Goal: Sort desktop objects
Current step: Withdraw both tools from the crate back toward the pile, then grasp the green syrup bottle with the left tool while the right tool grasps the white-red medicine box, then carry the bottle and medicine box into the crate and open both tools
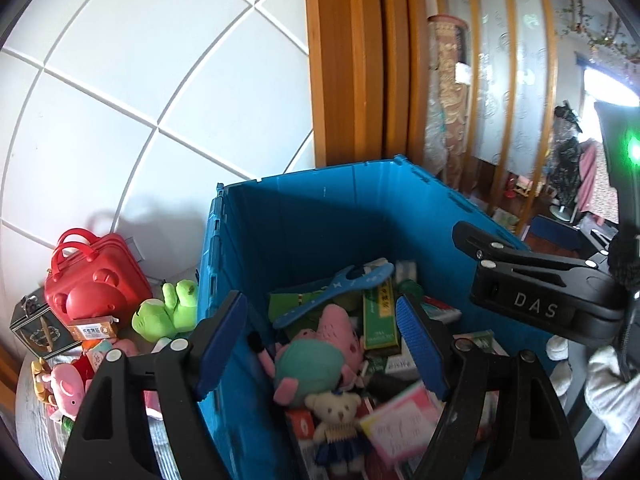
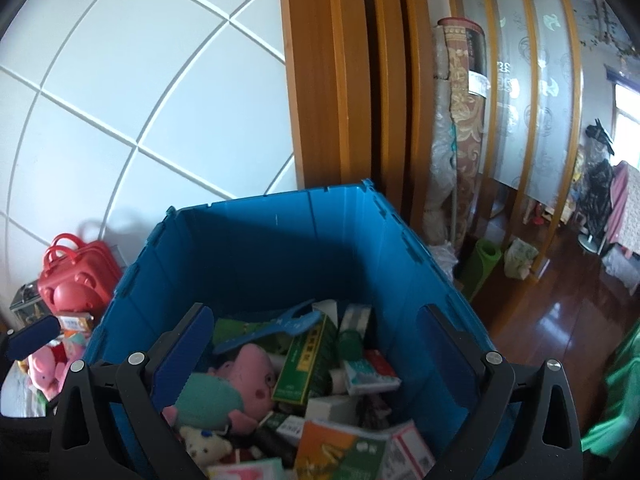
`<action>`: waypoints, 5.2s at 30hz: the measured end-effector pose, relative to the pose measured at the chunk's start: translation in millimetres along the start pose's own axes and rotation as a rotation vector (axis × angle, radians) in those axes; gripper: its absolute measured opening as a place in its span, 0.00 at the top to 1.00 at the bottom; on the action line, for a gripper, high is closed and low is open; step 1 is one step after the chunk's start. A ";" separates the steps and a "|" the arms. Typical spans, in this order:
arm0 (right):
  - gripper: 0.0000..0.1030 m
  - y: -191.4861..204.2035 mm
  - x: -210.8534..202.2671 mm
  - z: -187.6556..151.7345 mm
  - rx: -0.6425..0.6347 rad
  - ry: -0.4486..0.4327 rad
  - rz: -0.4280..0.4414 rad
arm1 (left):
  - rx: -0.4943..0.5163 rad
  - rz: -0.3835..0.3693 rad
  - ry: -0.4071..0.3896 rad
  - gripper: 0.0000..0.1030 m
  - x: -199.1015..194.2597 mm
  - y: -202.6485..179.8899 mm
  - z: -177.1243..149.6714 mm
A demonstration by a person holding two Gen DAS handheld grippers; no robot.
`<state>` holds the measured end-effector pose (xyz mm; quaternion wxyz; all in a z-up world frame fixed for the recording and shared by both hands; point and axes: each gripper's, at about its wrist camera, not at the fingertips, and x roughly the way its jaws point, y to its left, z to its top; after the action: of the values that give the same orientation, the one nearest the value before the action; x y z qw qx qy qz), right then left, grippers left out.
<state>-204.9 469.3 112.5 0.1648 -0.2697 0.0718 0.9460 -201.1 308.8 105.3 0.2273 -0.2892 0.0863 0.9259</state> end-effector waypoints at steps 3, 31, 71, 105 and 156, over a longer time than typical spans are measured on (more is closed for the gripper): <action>0.00 6.3 -25.6 -18.6 -0.005 -0.025 -0.008 | -0.006 -0.025 -0.038 0.25 -26.6 7.1 -16.1; 0.00 235.3 -166.7 -183.7 -0.134 -0.245 0.261 | -0.168 0.264 -0.025 0.23 -148.6 214.6 -232.0; 0.00 410.8 164.4 -270.9 -0.228 0.425 0.457 | -0.822 0.596 0.386 0.21 75.1 555.1 -364.9; 0.78 453.5 156.2 -274.2 -0.333 0.489 0.584 | -0.684 0.564 0.445 0.50 51.2 527.1 -404.6; 0.78 59.4 -112.6 -110.2 -0.020 -0.307 0.104 | -0.009 0.036 -0.270 0.50 -90.7 42.7 -88.9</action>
<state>-82.0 358.2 82.5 0.1218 -0.1194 0.0500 0.9841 -111.0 211.6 85.9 0.2190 -0.1613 0.0560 0.9606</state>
